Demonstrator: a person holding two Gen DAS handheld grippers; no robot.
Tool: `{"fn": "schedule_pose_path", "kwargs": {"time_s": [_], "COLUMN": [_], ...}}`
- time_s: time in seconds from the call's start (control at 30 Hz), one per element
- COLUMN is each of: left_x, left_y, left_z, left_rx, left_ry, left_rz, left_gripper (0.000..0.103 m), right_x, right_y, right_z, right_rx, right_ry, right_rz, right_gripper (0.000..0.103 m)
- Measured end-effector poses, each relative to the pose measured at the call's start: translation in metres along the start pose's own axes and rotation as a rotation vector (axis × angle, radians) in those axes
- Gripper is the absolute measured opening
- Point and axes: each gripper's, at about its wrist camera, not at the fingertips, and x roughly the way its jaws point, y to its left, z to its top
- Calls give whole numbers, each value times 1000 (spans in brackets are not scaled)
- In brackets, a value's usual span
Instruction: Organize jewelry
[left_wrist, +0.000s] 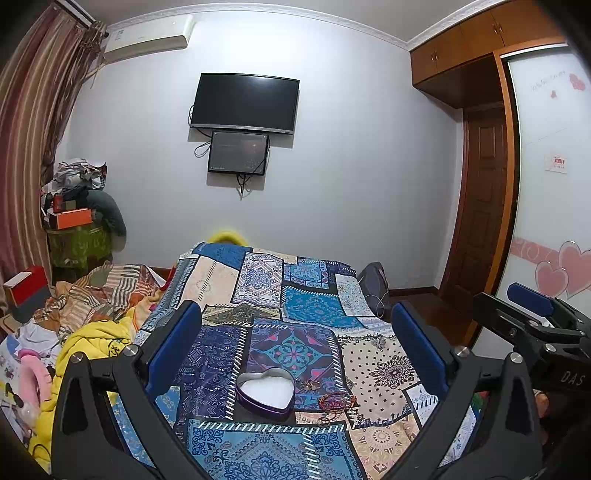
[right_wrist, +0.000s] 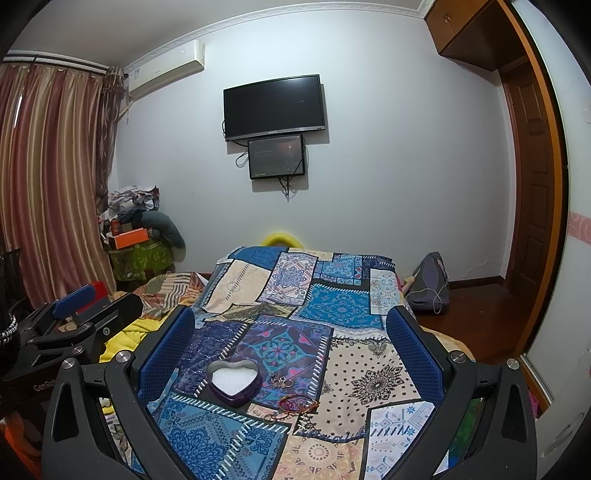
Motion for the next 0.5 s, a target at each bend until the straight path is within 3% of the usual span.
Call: {"fn": "schedule_pose_path", "kwargs": {"time_s": [0.5], "left_x": [0], "left_y": [-2], "left_z": [-1], "left_rx": [4], "left_ry": [2], "left_rz": [1], "left_gripper": [103], "right_x": [1], "right_y": [0], "right_z": [0], "right_rx": [-1], "right_ry": [0], "right_rz": [0], "right_gripper": [103]}}
